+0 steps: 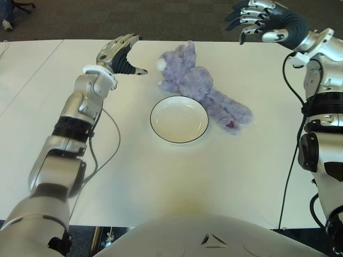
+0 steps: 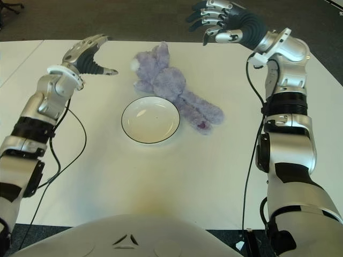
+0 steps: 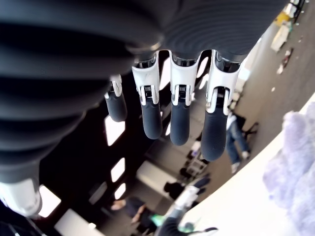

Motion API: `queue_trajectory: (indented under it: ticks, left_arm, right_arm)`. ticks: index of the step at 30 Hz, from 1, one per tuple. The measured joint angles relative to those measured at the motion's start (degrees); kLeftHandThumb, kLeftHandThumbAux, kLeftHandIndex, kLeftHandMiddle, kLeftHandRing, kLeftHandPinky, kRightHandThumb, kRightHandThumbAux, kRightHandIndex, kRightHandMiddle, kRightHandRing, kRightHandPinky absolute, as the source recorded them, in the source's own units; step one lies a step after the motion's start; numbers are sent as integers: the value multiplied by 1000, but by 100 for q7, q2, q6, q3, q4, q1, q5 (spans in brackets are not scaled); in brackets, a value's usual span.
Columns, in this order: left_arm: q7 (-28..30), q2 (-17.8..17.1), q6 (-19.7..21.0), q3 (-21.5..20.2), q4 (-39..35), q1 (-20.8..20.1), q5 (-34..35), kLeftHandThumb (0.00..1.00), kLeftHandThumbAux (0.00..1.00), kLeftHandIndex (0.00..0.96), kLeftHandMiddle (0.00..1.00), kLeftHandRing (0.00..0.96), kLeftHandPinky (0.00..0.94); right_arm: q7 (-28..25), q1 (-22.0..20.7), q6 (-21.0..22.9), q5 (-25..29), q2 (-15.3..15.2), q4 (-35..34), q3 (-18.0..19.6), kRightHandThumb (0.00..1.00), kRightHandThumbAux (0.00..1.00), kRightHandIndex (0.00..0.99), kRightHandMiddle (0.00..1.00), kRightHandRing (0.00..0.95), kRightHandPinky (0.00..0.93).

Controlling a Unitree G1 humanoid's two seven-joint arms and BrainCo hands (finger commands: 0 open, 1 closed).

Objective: Put the doll into the plate.

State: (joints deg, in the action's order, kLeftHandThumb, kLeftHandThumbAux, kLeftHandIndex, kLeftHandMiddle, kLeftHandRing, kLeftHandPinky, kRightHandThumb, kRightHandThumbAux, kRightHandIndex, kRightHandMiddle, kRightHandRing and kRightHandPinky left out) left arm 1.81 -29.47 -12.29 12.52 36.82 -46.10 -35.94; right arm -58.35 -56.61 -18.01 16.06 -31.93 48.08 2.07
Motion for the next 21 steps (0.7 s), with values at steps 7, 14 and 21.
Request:
queue_trajectory:
  ticks: [7,14,21]
  left_arm:
    - [-172,455,-590,-65,1523,-941,341,49,608,10,0,0,0]
    - [-358,881,-912,-250,2934,-1693,766,53,636,0,0,0,0]
    - [-360,1344,-995,-250,3542,-1892,917,59,644,0,0,0,0]
  right_arm:
    - [1017,-200,-546,-832,233,932,-284,235,490,66,0,0,0]
    - [2388,-345,-943,-1783,572,1820,-674,270,484,78,0,0,0]
    - [3307,-380,-749,-2426,977,2417,-947,282,482,99,0,0,0]
